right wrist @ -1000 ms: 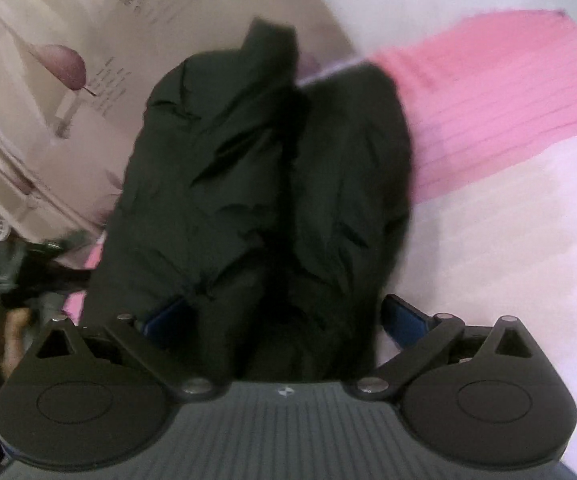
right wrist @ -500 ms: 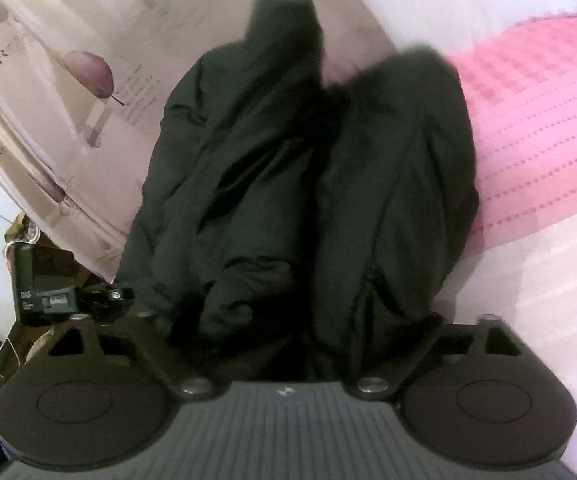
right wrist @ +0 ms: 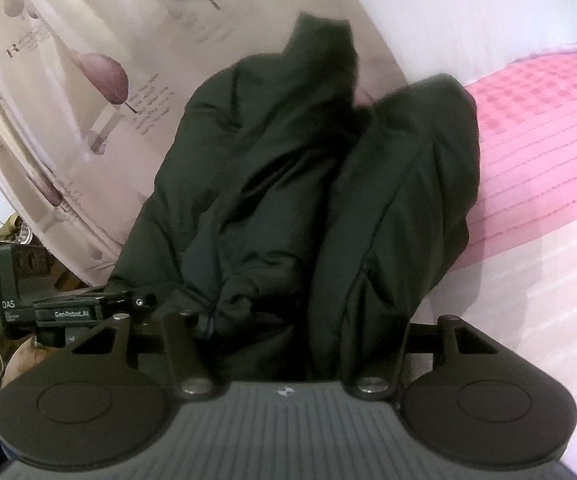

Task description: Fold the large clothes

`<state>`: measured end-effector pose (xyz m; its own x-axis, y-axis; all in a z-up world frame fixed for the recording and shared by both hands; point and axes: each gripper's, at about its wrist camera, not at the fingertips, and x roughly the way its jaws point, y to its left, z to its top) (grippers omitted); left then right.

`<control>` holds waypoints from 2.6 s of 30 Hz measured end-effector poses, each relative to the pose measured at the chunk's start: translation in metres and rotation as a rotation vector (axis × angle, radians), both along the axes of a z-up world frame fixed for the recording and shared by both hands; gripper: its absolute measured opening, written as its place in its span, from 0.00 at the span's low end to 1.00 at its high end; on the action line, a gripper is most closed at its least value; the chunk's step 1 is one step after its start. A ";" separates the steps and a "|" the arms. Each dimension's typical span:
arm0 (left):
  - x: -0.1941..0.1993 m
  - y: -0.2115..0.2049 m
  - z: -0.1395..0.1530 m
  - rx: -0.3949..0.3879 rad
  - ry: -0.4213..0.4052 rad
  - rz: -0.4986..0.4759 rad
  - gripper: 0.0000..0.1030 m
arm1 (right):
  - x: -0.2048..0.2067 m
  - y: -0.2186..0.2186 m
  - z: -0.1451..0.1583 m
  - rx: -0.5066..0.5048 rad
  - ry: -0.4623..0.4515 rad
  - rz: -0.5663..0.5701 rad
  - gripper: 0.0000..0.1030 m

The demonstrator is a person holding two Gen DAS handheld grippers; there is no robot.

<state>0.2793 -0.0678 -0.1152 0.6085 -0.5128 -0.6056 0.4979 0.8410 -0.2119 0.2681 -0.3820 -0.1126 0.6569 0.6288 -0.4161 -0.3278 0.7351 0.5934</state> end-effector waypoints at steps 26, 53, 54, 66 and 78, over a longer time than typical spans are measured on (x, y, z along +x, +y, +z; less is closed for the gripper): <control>-0.140 0.148 0.038 0.047 -0.047 0.239 0.74 | -0.083 0.126 0.029 0.076 -0.043 0.240 0.52; -0.264 0.115 0.065 0.236 -0.602 0.510 1.00 | -0.236 0.137 0.071 -0.179 -0.477 -0.180 0.99; -0.270 0.109 0.071 0.239 -0.616 0.547 1.00 | -0.244 0.139 0.075 -0.188 -0.496 -0.172 0.99; -0.315 0.098 0.133 0.151 -0.631 0.602 1.00 | -0.291 0.153 0.100 -0.202 -0.544 -0.143 1.00; -0.322 0.100 0.132 0.066 -0.589 0.553 1.00 | -0.309 0.170 0.105 -0.338 -0.595 -0.229 1.00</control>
<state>-0.0423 0.0320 0.0167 0.9920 -0.0190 -0.1251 0.0209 0.9997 0.0143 -0.0405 -0.2116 -0.0075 0.9325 0.3486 -0.0944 -0.3407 0.9358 0.0905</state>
